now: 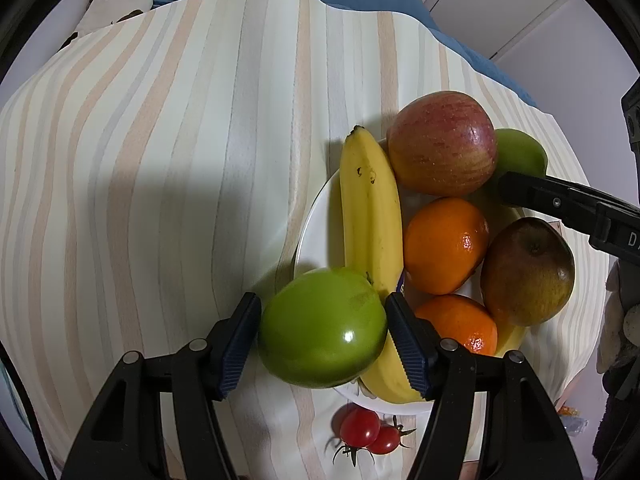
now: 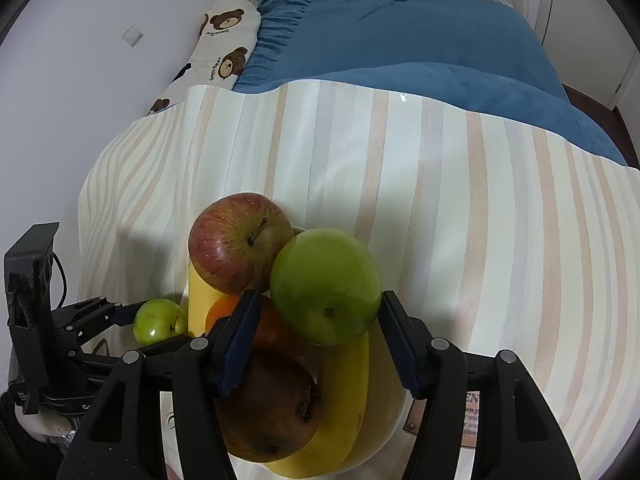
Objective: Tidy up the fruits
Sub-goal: 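Lower a green apple by the banana with the left tool while the right tool lowers its own, then open both tools and withdraw them from the plate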
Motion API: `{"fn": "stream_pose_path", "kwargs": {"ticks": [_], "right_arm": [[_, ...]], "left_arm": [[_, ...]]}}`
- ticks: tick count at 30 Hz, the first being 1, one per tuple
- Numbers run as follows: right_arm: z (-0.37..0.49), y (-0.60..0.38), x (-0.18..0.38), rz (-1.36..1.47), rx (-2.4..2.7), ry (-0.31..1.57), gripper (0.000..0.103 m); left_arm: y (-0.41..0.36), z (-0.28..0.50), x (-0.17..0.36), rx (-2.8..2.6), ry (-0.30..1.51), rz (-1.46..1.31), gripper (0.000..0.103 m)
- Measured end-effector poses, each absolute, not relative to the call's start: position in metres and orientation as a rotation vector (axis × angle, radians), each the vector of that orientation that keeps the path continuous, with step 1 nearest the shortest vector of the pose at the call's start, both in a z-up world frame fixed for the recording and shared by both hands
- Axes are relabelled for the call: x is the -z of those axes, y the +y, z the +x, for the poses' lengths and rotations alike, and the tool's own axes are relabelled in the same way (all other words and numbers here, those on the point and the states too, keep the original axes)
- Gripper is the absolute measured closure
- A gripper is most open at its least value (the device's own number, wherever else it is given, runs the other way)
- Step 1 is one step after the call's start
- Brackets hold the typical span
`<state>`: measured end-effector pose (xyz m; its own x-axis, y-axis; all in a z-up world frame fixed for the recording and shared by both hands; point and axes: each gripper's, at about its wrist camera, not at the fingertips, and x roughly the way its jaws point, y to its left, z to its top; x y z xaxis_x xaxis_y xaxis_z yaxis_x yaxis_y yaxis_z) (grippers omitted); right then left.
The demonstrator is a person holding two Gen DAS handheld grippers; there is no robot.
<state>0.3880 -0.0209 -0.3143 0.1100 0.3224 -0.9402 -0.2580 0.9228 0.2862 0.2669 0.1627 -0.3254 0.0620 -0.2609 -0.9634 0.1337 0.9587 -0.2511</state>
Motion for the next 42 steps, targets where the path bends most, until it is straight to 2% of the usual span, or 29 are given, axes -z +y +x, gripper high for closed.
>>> {"fn": "stream_pose_path", "kwargs": {"ticks": [10, 14, 21, 23, 27, 29, 31, 33, 42], "right_arm": [[0.39, -0.021, 0.311, 0.053, -0.425, 1.392, 0.039], [0.391, -0.023, 0.304, 0.056, -0.421, 1.378, 0.032], [0.385, -0.023, 0.292, 0.057, -0.417, 1.365, 0.03], [0.384, -0.025, 0.287, 0.058, -0.412, 1.359, 0.023], [0.374, -0.028, 0.27, 0.045, -0.368, 1.339, 0.007], [0.364, -0.03, 0.26, 0.024, -0.328, 1.321, 0.005], [0.355, -0.031, 0.25, 0.0, -0.29, 1.298, 0.004], [0.342, -0.031, 0.24, -0.028, -0.252, 1.275, 0.004], [0.273, -0.035, 0.204, -0.048, -0.147, 1.211, 0.002]], "left_arm": [[0.167, 0.269, 0.323, 0.276, 1.491, -0.13, 0.041], [0.171, 0.269, 0.319, 0.264, 1.483, -0.152, 0.041], [0.177, 0.267, 0.307, 0.246, 1.442, -0.154, 0.041], [0.178, 0.267, 0.3, 0.244, 1.426, -0.16, 0.04], [0.182, 0.264, 0.281, 0.229, 1.377, -0.153, 0.023], [0.183, 0.26, 0.271, 0.212, 1.346, -0.133, 0.017], [0.183, 0.254, 0.261, 0.188, 1.32, -0.098, 0.015], [0.182, 0.249, 0.254, 0.171, 1.306, -0.073, 0.006], [0.177, 0.2, 0.222, 0.127, 1.241, -0.024, 0.005]]}}
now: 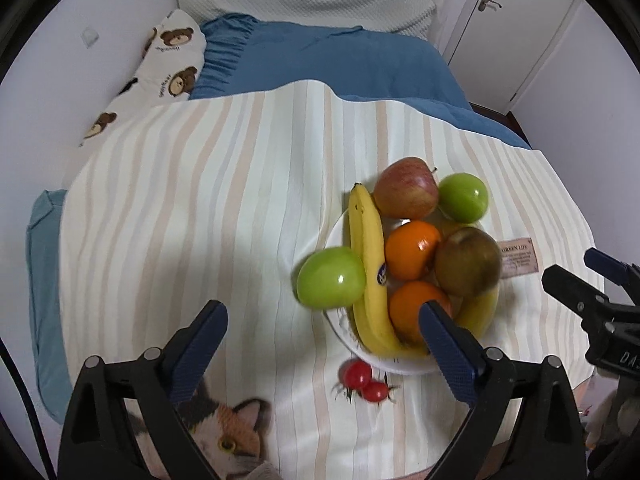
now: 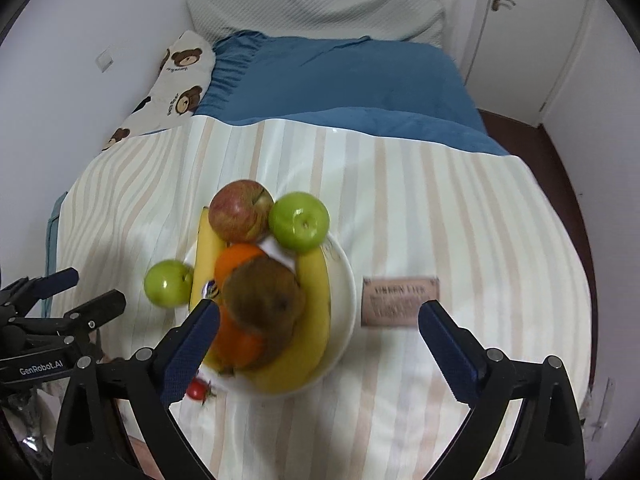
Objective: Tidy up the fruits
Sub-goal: 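Open both tools and withdraw them from the plate, then move both tools toward the cherry tomatoes and grasp one with the right tool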
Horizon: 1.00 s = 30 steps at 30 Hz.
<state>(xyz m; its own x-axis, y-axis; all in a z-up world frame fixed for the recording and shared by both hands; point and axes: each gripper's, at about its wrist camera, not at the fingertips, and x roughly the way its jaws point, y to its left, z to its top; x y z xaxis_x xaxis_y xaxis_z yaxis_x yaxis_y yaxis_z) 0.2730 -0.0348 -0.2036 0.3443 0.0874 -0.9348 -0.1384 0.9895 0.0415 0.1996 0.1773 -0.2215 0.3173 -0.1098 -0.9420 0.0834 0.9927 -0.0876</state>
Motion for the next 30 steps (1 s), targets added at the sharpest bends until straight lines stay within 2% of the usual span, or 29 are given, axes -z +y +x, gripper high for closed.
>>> {"fn": "stream_pose_path", "kwargs": {"ticks": [20, 30], "right_arm": [[0.138, -0.046, 0.085, -0.026, -0.148, 0.999, 0.001], [0.087, -0.058, 0.046, 0.006, -0.161, 0.935, 0.001]], "left_arm": [[0.17, 0.077, 0.109, 0.032, 1.022, -0.007, 0.005], [0.155, 0.028, 0.061, 0.048, 0.934, 0.01, 0.005]]}}
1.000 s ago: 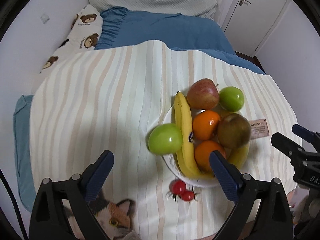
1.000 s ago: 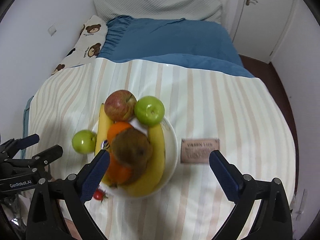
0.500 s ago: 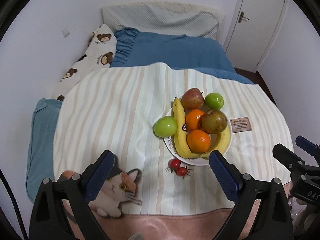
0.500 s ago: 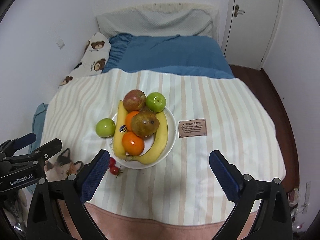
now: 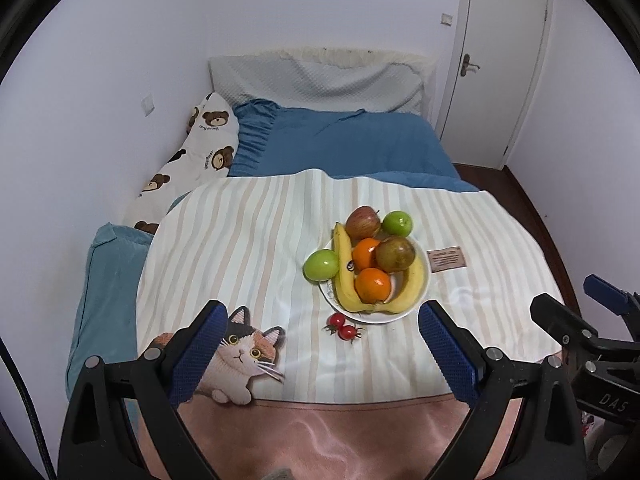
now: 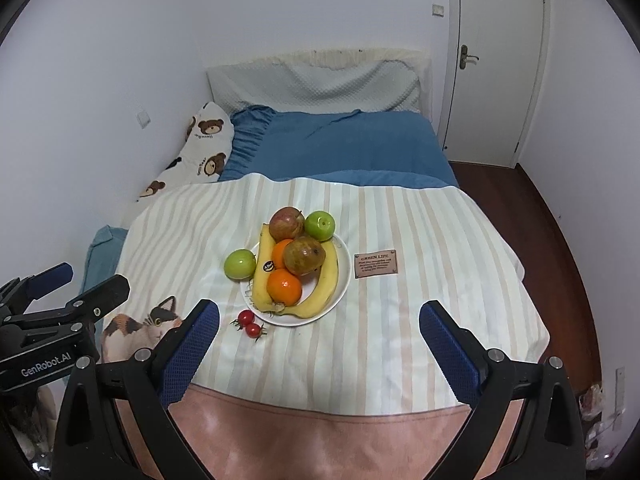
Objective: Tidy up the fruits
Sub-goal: 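Move both tools toward the cherry tomatoes and grasp one with the right tool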
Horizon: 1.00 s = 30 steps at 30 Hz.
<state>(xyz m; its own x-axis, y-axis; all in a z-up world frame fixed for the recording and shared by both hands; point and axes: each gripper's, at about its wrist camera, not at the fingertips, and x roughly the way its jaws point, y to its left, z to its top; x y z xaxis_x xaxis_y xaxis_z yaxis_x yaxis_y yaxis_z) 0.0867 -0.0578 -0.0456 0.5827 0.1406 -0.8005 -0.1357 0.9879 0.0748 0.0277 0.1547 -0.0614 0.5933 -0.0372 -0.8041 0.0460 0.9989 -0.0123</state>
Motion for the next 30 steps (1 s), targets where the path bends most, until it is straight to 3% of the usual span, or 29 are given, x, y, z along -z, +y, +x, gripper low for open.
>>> {"fn": "stream_pose_path", "kwargs": {"ticks": [8, 13, 15, 17, 18, 30], "right_arm": [[0.06, -0.065, 0.025, 0.017, -0.164, 0.892, 0.001], [0.063, -0.064, 0.043, 0.071, -0.233, 0.919, 0.001], [0.071, -0.06, 0.064, 0.099, -0.26, 0.967, 0.006], [0.082, -0.053, 0.093, 0.139, -0.296, 1.029, 0.035], [0.088, -0.05, 0.11, 0.157, -0.308, 1.068, 0.037], [0.147, 0.019, 0.291, 0.348, -0.329, 1.246, 0.041]], "left_arm": [[0.149, 0.007, 0.052, 0.06, 0.923, 0.0, 0.005], [0.158, 0.015, 0.07, 0.035, 0.976, -0.021, 0.005], [0.167, 0.021, 0.083, -0.004, 1.002, -0.009, 0.005], [0.181, 0.03, 0.104, -0.059, 1.039, 0.0, 0.005], [0.187, 0.033, 0.113, -0.079, 1.057, 0.006, 0.005], [0.242, 0.085, 0.25, -0.214, 1.243, 0.168, 0.005]]}}
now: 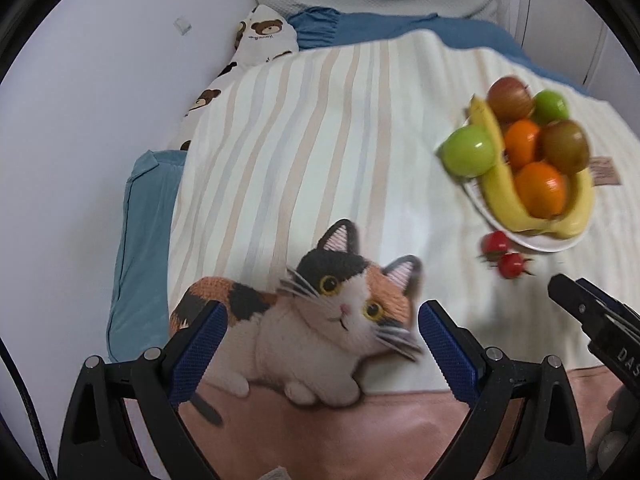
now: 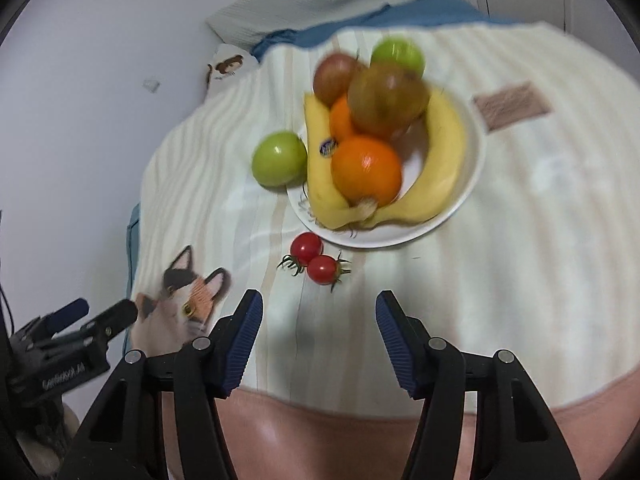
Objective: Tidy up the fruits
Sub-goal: 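Move both tools toward the cherry tomatoes and grasp one with the right tool, then grasp the other cherry tomato with the left tool while the right tool holds its tomato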
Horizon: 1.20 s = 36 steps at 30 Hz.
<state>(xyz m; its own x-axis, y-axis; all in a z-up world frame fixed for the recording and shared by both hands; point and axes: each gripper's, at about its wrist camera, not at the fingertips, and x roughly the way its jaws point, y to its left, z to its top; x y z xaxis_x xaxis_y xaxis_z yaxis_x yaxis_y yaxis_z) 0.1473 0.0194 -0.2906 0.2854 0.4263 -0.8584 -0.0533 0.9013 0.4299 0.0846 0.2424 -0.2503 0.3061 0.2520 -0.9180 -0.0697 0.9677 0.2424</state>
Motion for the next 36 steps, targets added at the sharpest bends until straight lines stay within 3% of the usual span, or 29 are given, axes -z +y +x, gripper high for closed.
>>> {"fn": "stream_pose_path", "kwargs": {"ticks": [7, 12, 14, 36], "right_arm": [[0.17, 0.044, 0.334, 0.38, -0.29, 1.275, 0.041], [0.175, 0.062, 0.348, 0.317, -0.294, 1.286, 0.067], [0.175, 0.065, 0.348, 0.299, -0.292, 1.276, 0.072], [0.15, 0.009, 0.321, 0.295, -0.187, 1.223, 0.073]], "left_arm": [[0.242, 0.106, 0.275, -0.179, 1.271, 0.202, 0.005], [0.232, 0.112, 0.275, -0.142, 1.255, 0.229, 0.005], [0.229, 0.114, 0.274, -0.131, 1.25, 0.233, 0.005], [0.153, 0.134, 0.306, 0.146, 1.276, 0.311, 0.005]]}}
